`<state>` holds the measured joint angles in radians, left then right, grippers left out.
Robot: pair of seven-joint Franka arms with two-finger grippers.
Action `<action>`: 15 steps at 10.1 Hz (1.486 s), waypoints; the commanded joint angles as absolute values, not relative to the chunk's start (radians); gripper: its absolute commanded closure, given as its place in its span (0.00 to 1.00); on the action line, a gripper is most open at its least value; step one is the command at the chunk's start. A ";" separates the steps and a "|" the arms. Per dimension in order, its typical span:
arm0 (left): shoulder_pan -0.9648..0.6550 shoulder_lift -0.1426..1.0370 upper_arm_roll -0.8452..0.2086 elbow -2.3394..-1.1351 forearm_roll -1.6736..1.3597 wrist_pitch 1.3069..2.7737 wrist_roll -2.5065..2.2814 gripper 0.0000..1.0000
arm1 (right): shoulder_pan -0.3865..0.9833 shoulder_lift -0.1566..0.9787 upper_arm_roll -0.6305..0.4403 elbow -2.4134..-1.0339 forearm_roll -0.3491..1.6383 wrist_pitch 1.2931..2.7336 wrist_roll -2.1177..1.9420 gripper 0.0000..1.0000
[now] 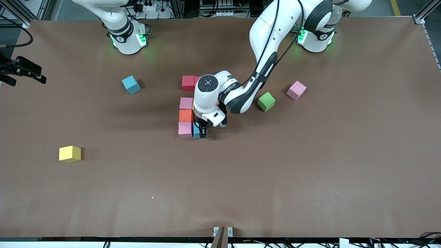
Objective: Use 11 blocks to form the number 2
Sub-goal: 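Move the left gripper over to the green cube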
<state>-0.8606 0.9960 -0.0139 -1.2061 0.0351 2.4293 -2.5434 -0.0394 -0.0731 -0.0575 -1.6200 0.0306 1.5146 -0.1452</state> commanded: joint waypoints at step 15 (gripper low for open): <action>-0.643 0.580 -0.165 -1.607 0.005 2.124 -2.036 0.00 | -0.037 -0.061 -0.060 -1.572 0.026 1.500 -0.146 0.00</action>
<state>-0.6982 0.7322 -0.1187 -1.4013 0.0322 2.1106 -2.1391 -0.0390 -0.0710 -0.0582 -1.5933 0.0306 1.5128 -0.1452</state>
